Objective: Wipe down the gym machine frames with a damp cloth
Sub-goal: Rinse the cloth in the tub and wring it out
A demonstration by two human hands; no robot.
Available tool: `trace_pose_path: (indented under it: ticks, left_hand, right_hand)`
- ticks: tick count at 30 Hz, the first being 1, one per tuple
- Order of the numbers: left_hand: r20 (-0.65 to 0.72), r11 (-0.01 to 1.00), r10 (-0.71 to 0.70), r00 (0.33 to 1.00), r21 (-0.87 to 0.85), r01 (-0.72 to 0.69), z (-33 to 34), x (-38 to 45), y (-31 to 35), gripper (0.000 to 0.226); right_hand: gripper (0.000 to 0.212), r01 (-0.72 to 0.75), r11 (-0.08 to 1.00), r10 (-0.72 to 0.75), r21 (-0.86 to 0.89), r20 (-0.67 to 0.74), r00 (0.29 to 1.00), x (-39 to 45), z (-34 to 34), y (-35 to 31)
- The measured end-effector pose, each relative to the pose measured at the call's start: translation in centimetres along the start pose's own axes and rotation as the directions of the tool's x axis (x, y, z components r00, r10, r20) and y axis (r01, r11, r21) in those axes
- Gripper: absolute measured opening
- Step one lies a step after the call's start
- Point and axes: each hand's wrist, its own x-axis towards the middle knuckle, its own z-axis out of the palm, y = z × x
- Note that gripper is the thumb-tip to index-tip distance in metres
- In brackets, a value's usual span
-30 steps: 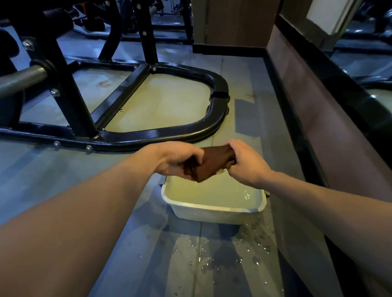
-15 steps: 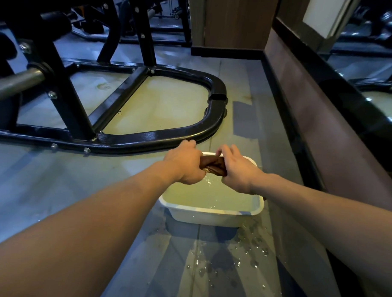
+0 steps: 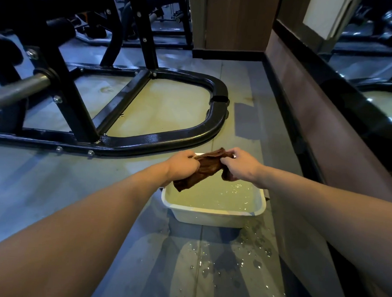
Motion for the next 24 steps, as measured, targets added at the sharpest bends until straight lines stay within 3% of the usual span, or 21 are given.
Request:
trace_pose_path:
  ticks: [2,3,5,6,8,11,14,16,17,20,24]
  left_hand:
    - [0.085,0.972,-0.094,0.992,-0.209,0.110,-0.3,-0.7,0.5,0.027]
    - [0.146,0.935,-0.120,0.982,-0.316,0.161,-0.5,-1.0,0.7,0.031]
    - [0.245,0.826,-0.141,0.959,-0.505,0.251,-0.8,-1.3,1.2,0.036]
    - [0.287,0.769,-0.148,0.947,-0.569,0.292,-0.8,-1.3,1.4,0.038]
    - [0.376,0.700,-0.134,0.917,-0.620,0.356,-0.9,-1.5,1.9,0.042]
    - [0.509,0.708,-0.068,0.858,-0.582,0.401,-1.1,-1.8,2.4,0.045]
    - [0.500,0.890,-0.100,0.860,-0.341,0.302,-1.5,-1.7,2.7,0.043]
    - [0.398,0.993,-0.117,0.910,0.034,0.113,-1.0,-1.0,2.8,0.042]
    - [0.338,0.976,-0.087,0.937,0.217,0.012,-0.5,-0.6,2.9,0.043]
    - [0.168,0.766,0.171,0.971,0.597,-0.238,1.8,-0.2,2.7,0.046]
    - [0.113,0.481,0.438,0.892,0.808,-0.339,2.5,-0.6,2.1,0.045]
  right_hand:
    - [0.058,0.112,0.983,-0.112,-0.146,0.006,0.994,-0.3,0.3,0.2]
    - [0.072,0.202,0.920,-0.200,-0.336,0.042,0.979,-0.6,0.2,0.6]
    - [0.101,0.348,0.655,-0.352,-0.671,0.137,0.926,-1.0,0.2,1.5]
    - [0.111,0.376,0.568,-0.403,-0.732,0.152,0.903,-1.2,0.4,2.0]
    - [0.117,0.409,0.570,-0.498,-0.713,0.097,0.862,-1.1,0.9,2.5]
    - [0.088,0.474,0.660,-0.597,-0.583,-0.023,0.802,-0.7,1.2,1.8]
    - [0.046,0.456,0.661,-0.553,-0.596,0.023,0.833,-0.8,0.6,0.8]
    - [0.031,0.390,0.662,-0.451,-0.640,0.075,0.889,-1.0,0.3,0.5]
    - [0.028,0.351,0.670,-0.395,-0.654,0.086,0.915,-1.0,0.3,0.5]
    - [0.019,0.274,0.736,-0.246,-0.619,0.133,0.960,-0.9,0.4,0.4]
    - [0.022,0.149,0.872,-0.064,-0.467,0.195,0.979,-0.7,0.1,0.2]
